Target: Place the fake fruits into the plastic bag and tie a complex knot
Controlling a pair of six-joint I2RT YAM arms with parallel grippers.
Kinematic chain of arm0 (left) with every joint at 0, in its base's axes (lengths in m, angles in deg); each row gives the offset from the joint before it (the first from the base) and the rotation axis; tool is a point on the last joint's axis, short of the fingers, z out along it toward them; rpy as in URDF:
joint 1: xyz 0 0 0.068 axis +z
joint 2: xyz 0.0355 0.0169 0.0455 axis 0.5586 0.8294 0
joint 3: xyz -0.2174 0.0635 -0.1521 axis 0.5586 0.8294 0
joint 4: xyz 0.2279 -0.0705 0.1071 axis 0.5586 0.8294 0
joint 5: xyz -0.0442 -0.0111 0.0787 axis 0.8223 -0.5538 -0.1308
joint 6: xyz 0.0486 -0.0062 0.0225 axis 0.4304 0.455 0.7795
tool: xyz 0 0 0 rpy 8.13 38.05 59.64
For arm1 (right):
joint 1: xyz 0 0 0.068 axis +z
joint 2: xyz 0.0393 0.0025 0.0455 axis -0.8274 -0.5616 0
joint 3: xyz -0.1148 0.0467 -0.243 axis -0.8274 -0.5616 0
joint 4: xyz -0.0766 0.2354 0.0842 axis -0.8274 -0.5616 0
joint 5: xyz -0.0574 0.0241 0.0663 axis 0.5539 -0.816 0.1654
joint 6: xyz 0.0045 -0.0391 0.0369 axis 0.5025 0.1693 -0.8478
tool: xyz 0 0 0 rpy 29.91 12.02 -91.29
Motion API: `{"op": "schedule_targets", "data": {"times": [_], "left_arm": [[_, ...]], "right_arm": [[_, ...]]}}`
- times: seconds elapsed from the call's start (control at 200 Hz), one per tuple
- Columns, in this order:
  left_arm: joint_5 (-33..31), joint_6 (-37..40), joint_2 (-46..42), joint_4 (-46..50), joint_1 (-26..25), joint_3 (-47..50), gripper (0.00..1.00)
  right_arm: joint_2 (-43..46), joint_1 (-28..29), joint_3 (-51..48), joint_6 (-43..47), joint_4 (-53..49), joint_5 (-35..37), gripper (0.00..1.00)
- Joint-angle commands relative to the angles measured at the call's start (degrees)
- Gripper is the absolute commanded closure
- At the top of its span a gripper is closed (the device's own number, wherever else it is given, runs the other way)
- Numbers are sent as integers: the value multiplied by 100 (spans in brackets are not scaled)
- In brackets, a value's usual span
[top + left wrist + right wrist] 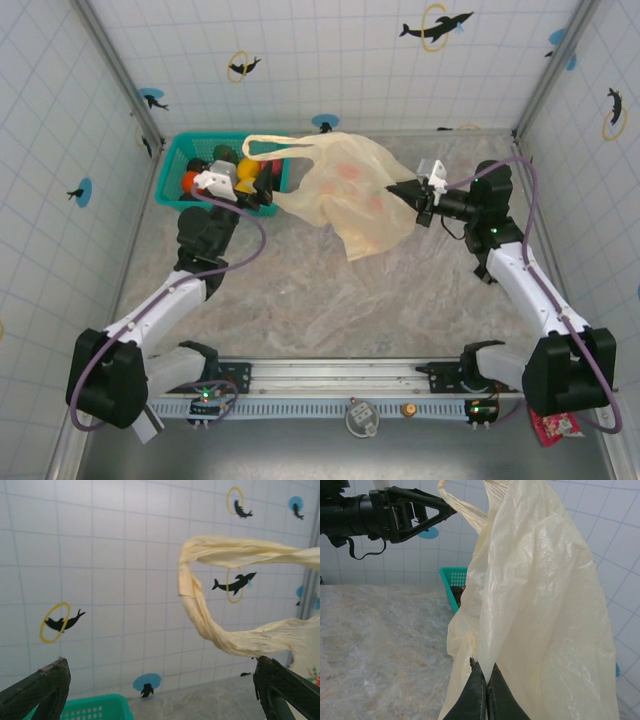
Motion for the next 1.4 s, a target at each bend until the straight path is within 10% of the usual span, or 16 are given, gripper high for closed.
{"op": "schedule_targets", "data": {"times": [0.0,0.535,0.801,0.906,1.396], "left_arm": [[338,206,47,-636,30,5,7],[638,363,352,-583,242,-569,26],[1080,753,697,-25,245,-1162,57],[1363,869,764,382,242,-1399,100],[1001,-2103,520,3687,-221,-2572,100]], "right_arm": [[-64,-29,-87,82,-1,-139,100],[37,-27,-261,91,19,-102,100],[14,-64,-167,73,-74,-146,100],[-32,-104,-62,-55,-106,-66,100],[-2220,-415,2567,-1878,-1242,1537,100]]}}
